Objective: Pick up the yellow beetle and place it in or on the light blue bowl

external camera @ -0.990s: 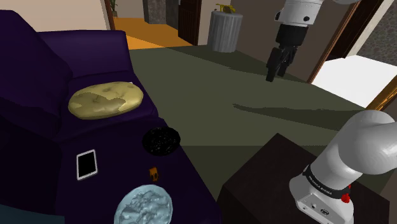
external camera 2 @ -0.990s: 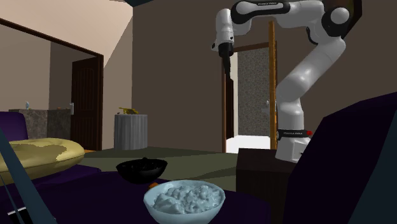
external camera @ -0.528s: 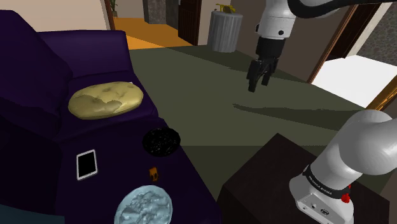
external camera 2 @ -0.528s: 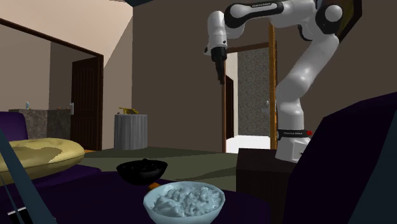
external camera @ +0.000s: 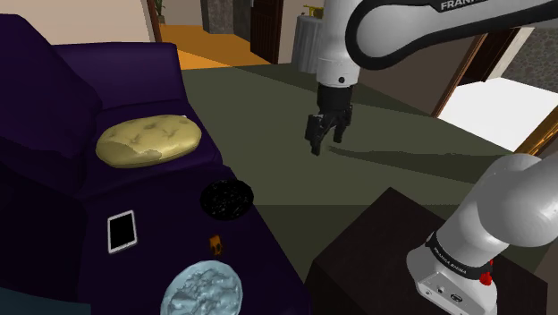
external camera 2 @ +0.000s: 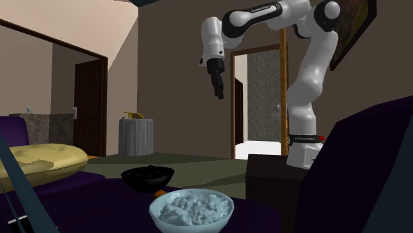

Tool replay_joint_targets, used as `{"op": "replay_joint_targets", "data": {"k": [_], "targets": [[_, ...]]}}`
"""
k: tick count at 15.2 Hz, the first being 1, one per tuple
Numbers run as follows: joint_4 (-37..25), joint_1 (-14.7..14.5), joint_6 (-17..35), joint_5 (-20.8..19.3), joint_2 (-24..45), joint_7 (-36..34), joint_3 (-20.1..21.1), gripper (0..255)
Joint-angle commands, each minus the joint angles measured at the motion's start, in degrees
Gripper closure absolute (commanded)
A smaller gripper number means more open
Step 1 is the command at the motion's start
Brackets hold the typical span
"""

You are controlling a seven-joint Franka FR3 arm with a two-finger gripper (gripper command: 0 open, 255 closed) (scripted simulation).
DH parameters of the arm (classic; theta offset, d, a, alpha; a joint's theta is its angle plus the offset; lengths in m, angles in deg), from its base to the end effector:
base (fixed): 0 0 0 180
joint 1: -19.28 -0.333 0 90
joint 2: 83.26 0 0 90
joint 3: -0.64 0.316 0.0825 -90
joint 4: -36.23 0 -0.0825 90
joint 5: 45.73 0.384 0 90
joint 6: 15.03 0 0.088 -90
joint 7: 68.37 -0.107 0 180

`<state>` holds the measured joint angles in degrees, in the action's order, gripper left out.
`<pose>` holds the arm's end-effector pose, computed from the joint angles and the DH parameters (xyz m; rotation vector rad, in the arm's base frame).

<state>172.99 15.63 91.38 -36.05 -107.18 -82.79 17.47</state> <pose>0.3794 0.1610 0.4582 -3.1310 -0.0255 0.2050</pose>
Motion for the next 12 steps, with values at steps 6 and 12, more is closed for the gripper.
{"op": "replay_joint_targets", "data": {"k": [6,12], "targets": [[-5.97,-0.99,7.11,-2.45,15.14,-8.85,6.30,0],[-13.74,-2.98,11.07,-8.14,29.73,-17.33,9.32,0]]}}
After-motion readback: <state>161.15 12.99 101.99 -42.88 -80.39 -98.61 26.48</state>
